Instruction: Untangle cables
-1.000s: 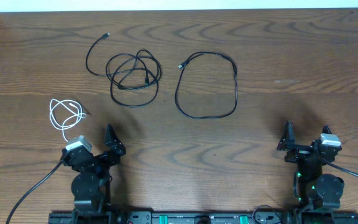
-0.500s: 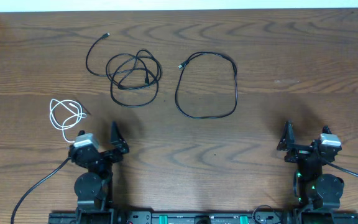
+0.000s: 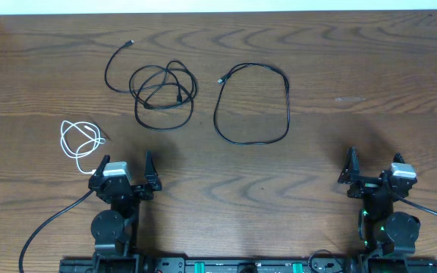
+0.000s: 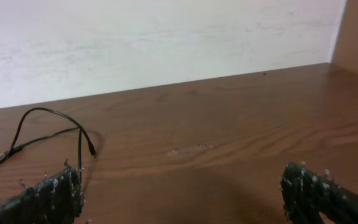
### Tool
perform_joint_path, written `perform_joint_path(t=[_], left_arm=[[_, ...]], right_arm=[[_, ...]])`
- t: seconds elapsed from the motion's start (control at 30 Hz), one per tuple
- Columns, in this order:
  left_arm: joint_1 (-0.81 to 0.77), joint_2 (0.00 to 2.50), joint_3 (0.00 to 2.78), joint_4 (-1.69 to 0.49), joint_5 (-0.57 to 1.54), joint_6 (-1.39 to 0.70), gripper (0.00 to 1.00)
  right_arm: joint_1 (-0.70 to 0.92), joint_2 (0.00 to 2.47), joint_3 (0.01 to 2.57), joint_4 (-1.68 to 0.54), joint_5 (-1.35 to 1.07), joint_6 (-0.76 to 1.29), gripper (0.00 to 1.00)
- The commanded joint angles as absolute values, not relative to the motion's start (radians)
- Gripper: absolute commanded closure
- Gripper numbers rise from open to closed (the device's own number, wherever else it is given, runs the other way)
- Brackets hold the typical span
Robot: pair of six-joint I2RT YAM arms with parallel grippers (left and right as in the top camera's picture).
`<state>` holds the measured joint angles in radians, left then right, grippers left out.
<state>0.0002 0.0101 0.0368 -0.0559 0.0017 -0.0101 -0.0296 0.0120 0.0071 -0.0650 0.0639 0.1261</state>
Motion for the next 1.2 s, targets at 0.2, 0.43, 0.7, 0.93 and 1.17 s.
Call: perform_joint_path(t=[0.2, 0.43, 0.7, 0.93, 1.17], left_arm=[[0.006, 0.001, 0.004, -0.073, 0.014, -0.023, 0.05], [0.01, 0.004, 0.004, -0.072, 0.015, -0.023, 0.05], [0.01, 0.004, 0.004, -0.072, 0.015, -0.023, 0.05], [0.01, 0.004, 0.004, -0.072, 0.015, -0.023, 0.05], [0.01, 0.004, 0.004, -0.072, 0.015, -0.023, 0.05]], right_arm=[[-0.036, 0.006, 0.006, -0.068, 0.072, 0.138, 0.01], [-0.036, 0.006, 0.006, -0.068, 0.072, 0.138, 0.01], [-0.036, 0.006, 0.006, -0.068, 0.072, 0.138, 0.01], [-0.036, 0.006, 0.006, -0.068, 0.072, 0.138, 0.01], [-0.034, 0.004, 0.006, -0.068, 0.076, 0.123, 0.01]])
